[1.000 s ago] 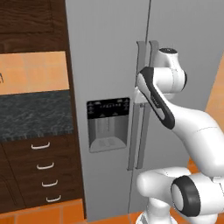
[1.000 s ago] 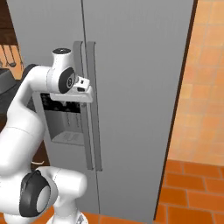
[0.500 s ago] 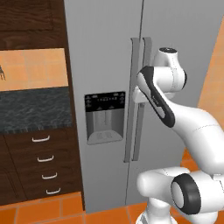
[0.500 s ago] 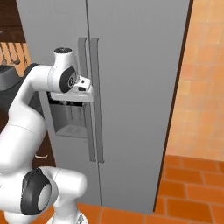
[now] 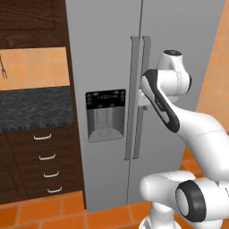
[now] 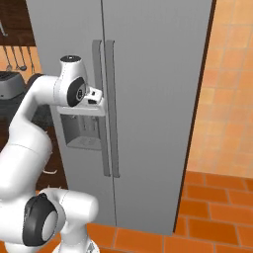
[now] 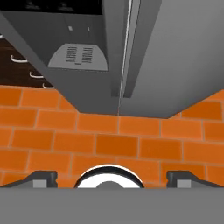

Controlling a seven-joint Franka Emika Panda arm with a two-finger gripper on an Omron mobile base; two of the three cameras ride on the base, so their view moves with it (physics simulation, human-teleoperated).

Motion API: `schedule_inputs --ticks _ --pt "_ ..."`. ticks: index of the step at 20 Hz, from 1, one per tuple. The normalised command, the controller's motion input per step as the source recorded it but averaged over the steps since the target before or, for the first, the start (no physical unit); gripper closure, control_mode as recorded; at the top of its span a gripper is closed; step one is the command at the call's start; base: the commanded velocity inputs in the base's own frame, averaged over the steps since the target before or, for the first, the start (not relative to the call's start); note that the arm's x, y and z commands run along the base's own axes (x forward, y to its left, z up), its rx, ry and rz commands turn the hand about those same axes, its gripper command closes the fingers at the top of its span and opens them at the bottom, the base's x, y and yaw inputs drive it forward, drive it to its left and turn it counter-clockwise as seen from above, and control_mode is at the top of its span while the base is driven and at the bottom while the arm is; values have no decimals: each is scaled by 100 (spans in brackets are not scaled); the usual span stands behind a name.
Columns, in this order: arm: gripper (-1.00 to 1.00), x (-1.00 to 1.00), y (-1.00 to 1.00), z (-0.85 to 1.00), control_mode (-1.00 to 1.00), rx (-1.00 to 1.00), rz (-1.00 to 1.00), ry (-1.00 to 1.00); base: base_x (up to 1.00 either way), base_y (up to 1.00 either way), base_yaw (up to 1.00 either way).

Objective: Take the strawberry from the fridge and place it on top of the pancake, located on the dining counter.

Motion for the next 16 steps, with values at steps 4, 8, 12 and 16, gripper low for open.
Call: schedule_inputs --ticks 4,8,12,16 --pt "-100 63 -56 -16 -100 0 15 -10 0 0 0" --pt "-100 100 -31 -25 -100 0 15 -11 0 0 0" --pt "-100 100 -8 -42 -100 0 1 -13 0 0 0" --pt "-100 100 4 -39 -100 0 -5 -5 0 0 0"
